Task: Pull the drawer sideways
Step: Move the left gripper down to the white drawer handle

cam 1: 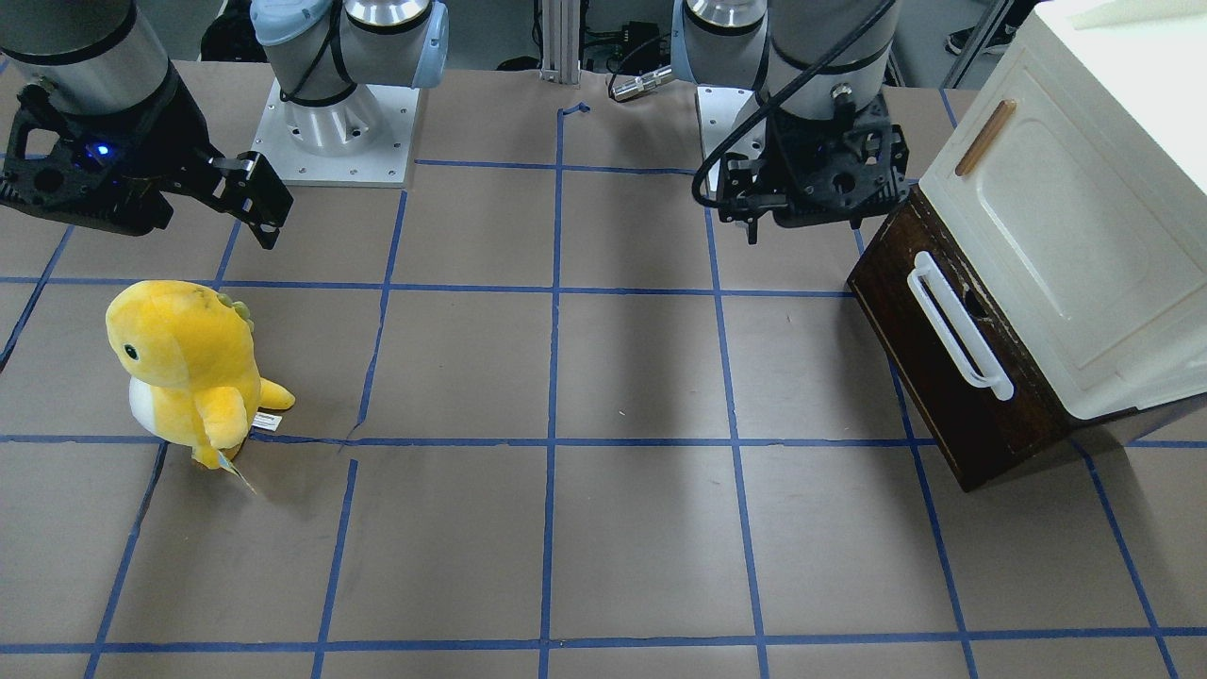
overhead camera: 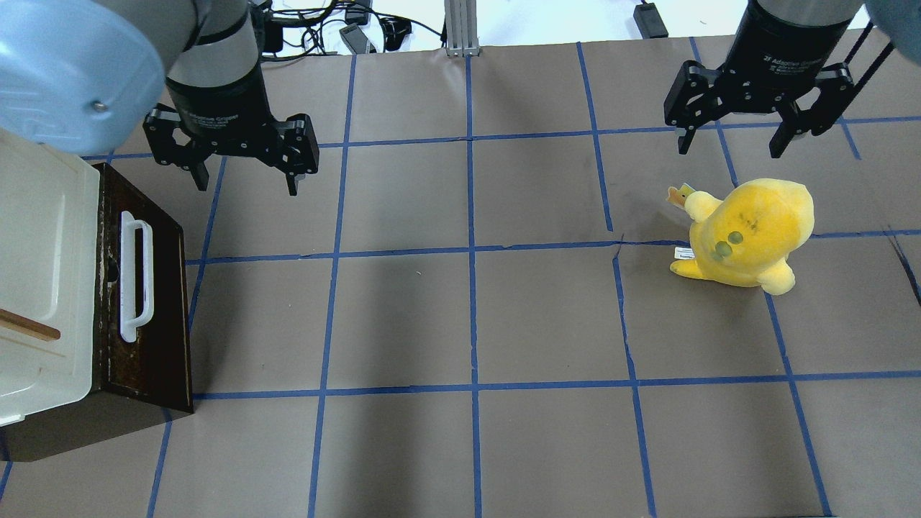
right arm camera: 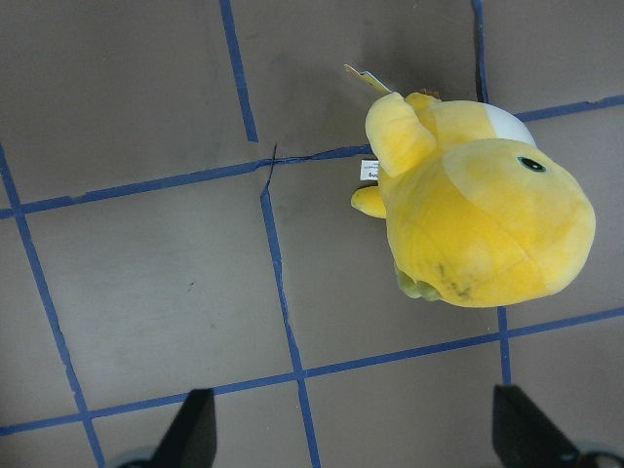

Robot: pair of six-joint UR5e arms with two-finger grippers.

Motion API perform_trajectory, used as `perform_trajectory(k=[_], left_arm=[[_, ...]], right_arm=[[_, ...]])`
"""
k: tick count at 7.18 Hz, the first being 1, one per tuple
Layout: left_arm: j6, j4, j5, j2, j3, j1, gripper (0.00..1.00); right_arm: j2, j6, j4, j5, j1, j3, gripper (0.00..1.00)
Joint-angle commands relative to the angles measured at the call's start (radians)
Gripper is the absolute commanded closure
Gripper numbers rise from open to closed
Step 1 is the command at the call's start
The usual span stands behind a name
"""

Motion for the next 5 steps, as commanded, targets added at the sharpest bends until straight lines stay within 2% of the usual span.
perform_trajectory(k=[1,2,3,5], left_arm=[[-0.1,0.01,0.172,-0.078,-0.102,-0.082,0.0],[-0.143,0.01,0.301,-0.106,-0.176,-0.088,0.0],[-0.203,0.008,0.375,-0.134,-0.233,-0.088,0.0],[-0.298,-0.007,0.528,-0.184,-0.284,-0.082,0.0]], right_arm=[[0.0,0.0,0.002,0.0,0.0,0.0,0.0],[0.0,0.0,0.002,0.0,0.0,0.0,0.0],[0.0,0.0,0.0,0.0,0.0,0.0,0.0],[0.0,0.0,0.0,0.0,0.0,0.0,0.0]])
